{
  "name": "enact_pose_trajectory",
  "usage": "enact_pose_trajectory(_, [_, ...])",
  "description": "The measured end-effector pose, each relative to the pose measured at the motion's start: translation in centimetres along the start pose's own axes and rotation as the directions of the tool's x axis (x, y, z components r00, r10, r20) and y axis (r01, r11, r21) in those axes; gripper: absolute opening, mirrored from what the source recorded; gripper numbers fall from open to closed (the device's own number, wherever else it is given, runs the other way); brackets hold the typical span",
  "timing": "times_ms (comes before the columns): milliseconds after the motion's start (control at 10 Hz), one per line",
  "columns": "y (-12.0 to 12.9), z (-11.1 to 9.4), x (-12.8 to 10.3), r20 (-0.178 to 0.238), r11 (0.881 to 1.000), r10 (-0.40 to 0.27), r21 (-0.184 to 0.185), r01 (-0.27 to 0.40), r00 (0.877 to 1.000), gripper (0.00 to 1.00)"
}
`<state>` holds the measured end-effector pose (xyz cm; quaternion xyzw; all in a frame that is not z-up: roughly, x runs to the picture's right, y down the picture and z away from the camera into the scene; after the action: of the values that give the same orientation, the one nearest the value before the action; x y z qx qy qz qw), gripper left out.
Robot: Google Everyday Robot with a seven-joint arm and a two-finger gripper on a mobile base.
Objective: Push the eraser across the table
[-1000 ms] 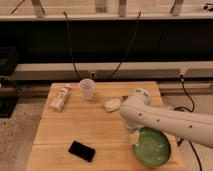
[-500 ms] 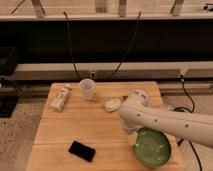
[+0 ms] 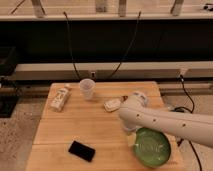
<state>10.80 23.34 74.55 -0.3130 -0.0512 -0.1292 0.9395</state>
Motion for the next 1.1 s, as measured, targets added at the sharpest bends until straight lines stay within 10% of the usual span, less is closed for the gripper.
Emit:
enact_pose_trajectory(700, [-0.3, 1.6, -0.3, 0.031, 1.0, -0.011, -0.017, 0.011, 0.999, 0.8])
enact_pose_trajectory(1100, [-0.5, 2.6, -0.7, 0.052, 0.999, -0.023, -0.031, 0.025, 0.998, 0.62])
